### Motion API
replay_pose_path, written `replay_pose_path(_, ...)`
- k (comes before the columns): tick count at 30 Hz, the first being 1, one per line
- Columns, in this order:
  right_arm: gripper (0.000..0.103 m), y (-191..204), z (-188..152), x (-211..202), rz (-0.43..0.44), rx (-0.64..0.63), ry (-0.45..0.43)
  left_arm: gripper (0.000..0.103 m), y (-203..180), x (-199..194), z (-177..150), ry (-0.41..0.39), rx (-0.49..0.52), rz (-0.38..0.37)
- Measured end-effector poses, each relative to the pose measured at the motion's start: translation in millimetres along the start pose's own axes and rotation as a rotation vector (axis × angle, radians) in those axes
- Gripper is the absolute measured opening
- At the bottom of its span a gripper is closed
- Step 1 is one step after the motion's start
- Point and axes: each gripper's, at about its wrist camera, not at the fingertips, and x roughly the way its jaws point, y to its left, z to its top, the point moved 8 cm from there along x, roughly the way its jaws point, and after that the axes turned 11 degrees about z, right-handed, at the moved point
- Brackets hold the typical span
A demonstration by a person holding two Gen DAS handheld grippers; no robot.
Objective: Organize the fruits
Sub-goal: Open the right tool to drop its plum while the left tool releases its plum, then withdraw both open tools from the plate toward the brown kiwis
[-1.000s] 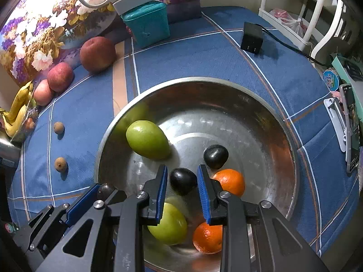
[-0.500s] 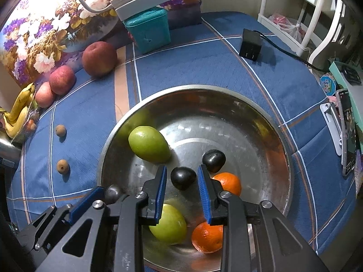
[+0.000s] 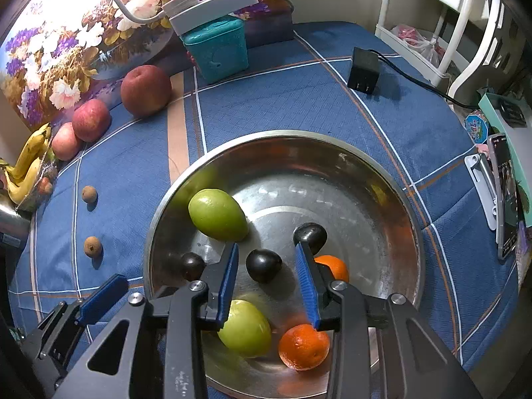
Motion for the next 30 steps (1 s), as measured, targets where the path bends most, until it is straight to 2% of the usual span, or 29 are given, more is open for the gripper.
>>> replay_pose_path(7,0.038,5.3,-1.8,1.1,0.001,-0.008,0.005,0.079,45.2,6.6,0.2,0.033,-0.129,0.101)
replay_pose_path(12,0.048,13.2,-4.0,2.6,0.006,-0.023,0.005,0.082,76.8,8.5,0.8,0.037,-0.223,0.129)
replay_pose_path(14,0.05,17.6,-5.0,3.1,0.012,-0.032,0.006,0.087,88.3,7.8,0.8,0.032,-0.265,0.14)
replay_pose_path(16,0.054,21.0,-4.8,2.8,0.013,-0.043,0.008,0.097,101.2,5.9,1.3,0.021,-0.31,0.162)
replay_pose_path(21,0.069,28.1,-3.8,1.4,0.02,-0.06,0.005,0.103,128.1,-0.2,1.3,0.002,-0.372,0.195)
replay_pose_path(25,0.071,32.5,-3.8,1.1,0.02,-0.081,0.004,0.103,143.6,-2.8,0.4,-0.011,-0.401,0.227)
replay_pose_path(26,0.075,33.2,-3.8,1.8,0.02,-0.082,0.005,0.103,148.3,-3.7,0.0,-0.014,-0.411,0.229)
replay_pose_path(27,0.083,33.4,-4.0,2.1,0.022,-0.083,0.005,0.103,151.6,-4.6,-0.8,-0.015,-0.417,0.232)
replay_pose_path(30,0.087,36.1,-3.9,2.0,0.027,-0.091,-0.002,0.103,159.4,-4.1,0.3,-0.015,-0.424,0.25)
